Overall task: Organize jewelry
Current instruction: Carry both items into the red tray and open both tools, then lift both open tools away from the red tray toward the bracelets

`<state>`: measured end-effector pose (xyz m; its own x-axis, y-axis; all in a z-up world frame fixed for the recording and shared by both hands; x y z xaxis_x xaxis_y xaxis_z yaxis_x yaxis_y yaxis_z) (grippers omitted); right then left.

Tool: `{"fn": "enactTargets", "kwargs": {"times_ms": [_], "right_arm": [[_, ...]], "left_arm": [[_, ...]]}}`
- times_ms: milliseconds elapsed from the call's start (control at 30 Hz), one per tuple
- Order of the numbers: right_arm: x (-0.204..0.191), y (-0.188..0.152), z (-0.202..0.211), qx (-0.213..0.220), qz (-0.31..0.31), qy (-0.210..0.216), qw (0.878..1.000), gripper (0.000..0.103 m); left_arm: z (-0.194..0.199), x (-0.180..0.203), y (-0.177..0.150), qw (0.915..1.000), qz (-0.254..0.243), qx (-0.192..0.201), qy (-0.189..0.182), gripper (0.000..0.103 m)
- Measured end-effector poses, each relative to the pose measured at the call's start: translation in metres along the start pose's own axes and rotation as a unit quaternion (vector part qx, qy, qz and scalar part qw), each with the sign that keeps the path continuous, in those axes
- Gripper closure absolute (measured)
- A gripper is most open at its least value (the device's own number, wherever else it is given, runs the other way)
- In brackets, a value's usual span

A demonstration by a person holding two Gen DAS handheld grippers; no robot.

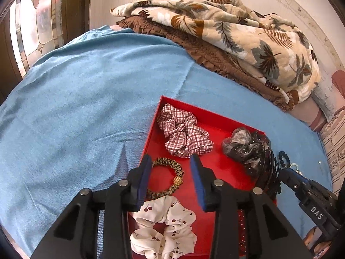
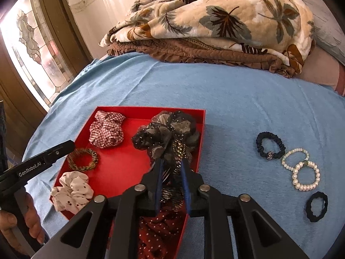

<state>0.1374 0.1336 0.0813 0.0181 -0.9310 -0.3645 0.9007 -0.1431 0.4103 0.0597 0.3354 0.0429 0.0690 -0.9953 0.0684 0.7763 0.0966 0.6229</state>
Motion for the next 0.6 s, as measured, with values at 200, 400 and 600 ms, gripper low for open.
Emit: {"fn": "enactTargets", "kwargs": {"times_ms": [200, 400, 600], "right_arm": [[0.015, 0.001, 0.024, 0.018, -0.014, 0.001, 1.0, 0.068], [0.053, -0.005, 0.057, 0.033, -0.038, -0.011, 0.999, 0.061], [0.111, -0.018, 0.091, 0.055, -0.062, -0.045, 0.996, 0.058]], "left_arm": [[0.003, 0.001, -0.001, 1.0, -0.002, 0.004, 0.006, 0.065], [0.009, 0.0, -0.004, 0.9999, -0.001, 0.013, 0.012, 0.064], [0.02, 0.007, -0.01, 0.9993, -0.009, 0.028, 0.025, 0.064]]}}
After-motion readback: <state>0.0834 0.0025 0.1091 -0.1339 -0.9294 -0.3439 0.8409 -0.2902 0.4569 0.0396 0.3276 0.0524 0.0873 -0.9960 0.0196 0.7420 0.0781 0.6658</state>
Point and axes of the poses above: each gripper's, at about its wrist camera, not at the fingertips, and z roughly against the way its jaws point, x to its right, y to its top, the point moved 5 cm from there along -z, roughly the way its jaws point, and after that the axes turned 14 degrees about -z, right-handed, at the moved point
